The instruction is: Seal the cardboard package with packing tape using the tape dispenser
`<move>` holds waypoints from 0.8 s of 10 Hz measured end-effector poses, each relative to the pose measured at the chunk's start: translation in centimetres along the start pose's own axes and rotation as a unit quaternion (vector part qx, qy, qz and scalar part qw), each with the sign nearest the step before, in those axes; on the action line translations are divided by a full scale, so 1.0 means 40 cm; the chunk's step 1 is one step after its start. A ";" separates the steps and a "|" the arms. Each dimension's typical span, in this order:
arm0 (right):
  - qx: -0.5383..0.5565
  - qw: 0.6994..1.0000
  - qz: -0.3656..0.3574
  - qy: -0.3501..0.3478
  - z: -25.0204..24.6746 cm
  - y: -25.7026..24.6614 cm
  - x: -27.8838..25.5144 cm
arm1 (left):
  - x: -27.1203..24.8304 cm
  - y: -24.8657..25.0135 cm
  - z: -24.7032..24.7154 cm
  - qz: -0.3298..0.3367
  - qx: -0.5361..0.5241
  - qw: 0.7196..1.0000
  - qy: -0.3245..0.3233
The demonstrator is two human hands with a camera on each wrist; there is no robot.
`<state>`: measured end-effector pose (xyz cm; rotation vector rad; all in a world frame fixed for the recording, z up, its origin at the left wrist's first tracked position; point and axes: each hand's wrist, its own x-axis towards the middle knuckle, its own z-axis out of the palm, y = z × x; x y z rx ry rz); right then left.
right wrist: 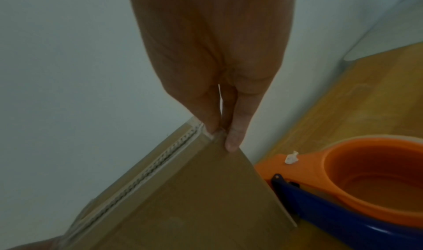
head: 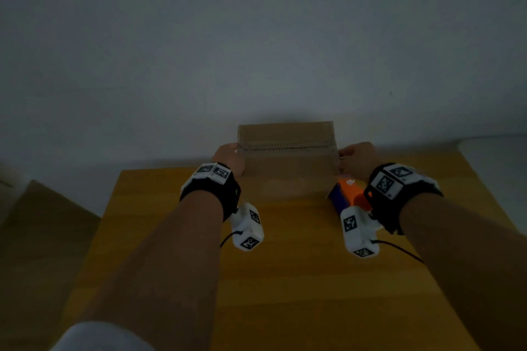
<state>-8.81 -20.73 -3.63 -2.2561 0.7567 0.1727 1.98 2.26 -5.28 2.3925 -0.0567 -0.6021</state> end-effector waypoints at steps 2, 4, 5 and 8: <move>0.038 0.999 0.011 0.006 0.008 0.001 0.014 | 0.022 -0.004 0.008 -0.001 0.002 1.000 -0.002; 0.006 1.000 0.006 0.010 0.012 0.005 0.019 | 0.018 -0.005 0.007 0.015 0.063 0.998 0.018; -0.031 0.999 0.007 0.005 0.012 0.003 0.014 | 0.006 0.004 0.004 0.003 0.095 0.994 0.045; -0.093 0.995 -0.026 0.016 -0.040 -0.050 -0.042 | -0.015 0.044 -0.021 0.001 0.052 0.995 0.080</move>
